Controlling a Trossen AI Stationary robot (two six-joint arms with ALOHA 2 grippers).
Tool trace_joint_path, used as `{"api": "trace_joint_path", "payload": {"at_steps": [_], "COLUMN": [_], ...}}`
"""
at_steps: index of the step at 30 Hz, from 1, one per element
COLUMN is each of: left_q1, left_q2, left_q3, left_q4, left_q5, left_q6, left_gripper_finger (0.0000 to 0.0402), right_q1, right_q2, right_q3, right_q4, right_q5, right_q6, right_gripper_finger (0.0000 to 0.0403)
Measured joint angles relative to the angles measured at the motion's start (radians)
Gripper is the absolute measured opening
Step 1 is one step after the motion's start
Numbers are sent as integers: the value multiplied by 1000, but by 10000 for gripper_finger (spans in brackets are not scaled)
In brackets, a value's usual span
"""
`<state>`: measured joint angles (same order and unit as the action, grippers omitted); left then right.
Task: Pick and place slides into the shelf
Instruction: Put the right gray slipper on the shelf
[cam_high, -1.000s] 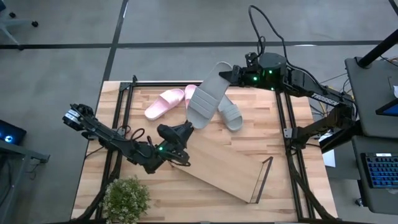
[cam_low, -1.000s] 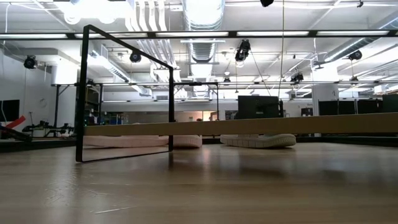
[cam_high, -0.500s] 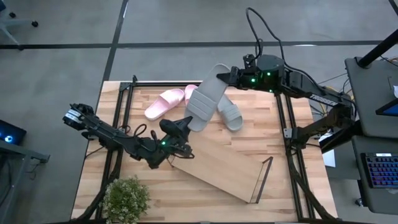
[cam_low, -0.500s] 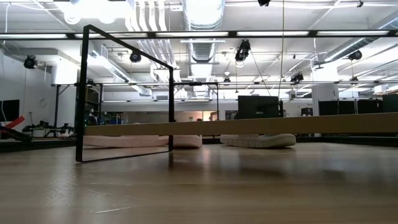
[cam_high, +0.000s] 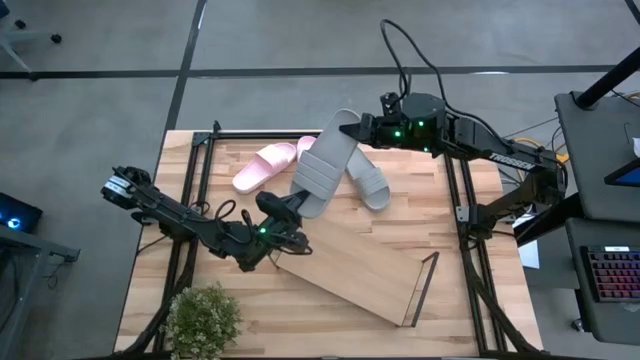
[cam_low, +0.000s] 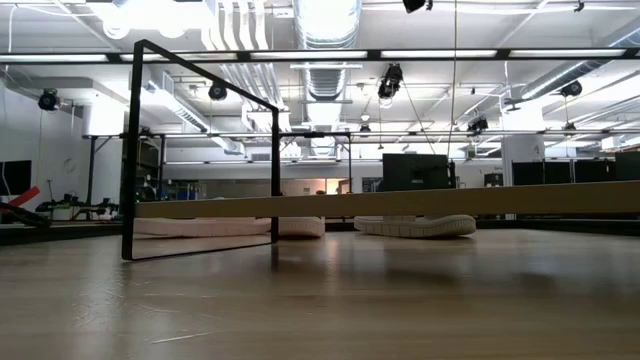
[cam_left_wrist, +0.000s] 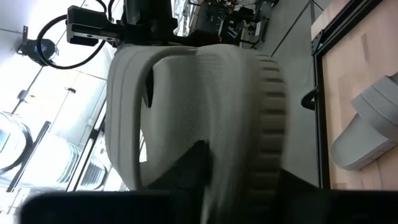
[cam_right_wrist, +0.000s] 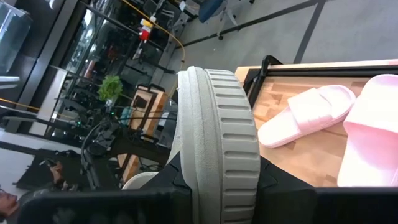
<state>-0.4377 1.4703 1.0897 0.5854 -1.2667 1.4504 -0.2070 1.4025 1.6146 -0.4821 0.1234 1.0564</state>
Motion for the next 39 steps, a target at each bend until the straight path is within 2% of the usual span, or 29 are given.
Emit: {"api": "trace_joint_path", "payload": {"at_steps": [2, 8, 16, 21, 30, 34, 39], "left_q1": [0, 1, 1, 1, -40, -98, -156], "left_q2": [0, 0, 0, 0, -1, -1, 2], "left_q3": [0, 35, 61, 75, 87, 84, 72], "left_q4": [0, 0, 0, 0, 0, -9, -95], "left_q5": [-1, -1, -2, -7, -5, -9, -53], "left_q6": [0, 7, 22, 25, 23, 4, -123], "left_gripper_finger": [19, 17, 17, 16, 16, 16, 16], "right_q1": [0, 0, -3, -3, -3, -3, -3], "right_q2": [0, -9, -30, -63, -149, -177, -187], "right_q3": [0, 0, 0, 3, 35, 35, 35], "right_q4": [-1, 6, 3, 3, 4, 2, 0], "right_q5": [0, 1, 43, 108, 271, 274, 274], "right_q6": [-7, -40, -115, -153, -260, -298, -300], "right_gripper_finger": [51, 52, 147, 180, 182, 178, 175]}}
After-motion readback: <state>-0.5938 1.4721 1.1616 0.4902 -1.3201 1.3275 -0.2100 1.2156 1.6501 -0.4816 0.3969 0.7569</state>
